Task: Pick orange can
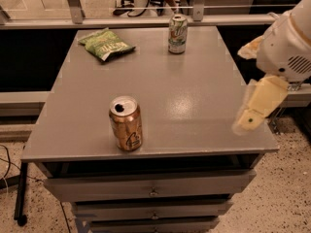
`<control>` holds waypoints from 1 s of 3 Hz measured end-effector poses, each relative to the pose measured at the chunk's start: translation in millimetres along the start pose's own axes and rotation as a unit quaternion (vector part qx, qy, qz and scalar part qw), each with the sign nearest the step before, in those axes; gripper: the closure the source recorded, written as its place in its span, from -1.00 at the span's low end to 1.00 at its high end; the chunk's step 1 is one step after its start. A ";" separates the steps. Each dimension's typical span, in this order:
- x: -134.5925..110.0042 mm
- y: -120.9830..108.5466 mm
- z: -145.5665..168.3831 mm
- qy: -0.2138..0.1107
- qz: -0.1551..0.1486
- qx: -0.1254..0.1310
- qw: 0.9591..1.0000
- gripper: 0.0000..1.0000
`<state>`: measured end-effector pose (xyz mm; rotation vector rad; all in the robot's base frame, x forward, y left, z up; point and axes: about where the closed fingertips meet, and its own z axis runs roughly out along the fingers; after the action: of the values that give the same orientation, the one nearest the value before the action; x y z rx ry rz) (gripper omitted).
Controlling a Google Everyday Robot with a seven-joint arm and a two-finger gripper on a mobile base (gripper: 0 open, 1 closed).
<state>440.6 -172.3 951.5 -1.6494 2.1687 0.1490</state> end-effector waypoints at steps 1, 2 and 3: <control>-37.3 18.0 48.0 -0.098 0.017 -0.048 0.994 -1.00; -75.0 40.7 88.4 -0.191 0.019 -0.087 0.978 -1.00; -128.4 60.3 112.5 -0.289 0.007 -0.122 0.949 -1.00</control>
Offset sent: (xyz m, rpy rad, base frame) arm -0.0086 0.1871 -0.0711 0.7692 0.0992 0.1752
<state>440.3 -2.5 888.6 -1.4671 1.7562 0.8253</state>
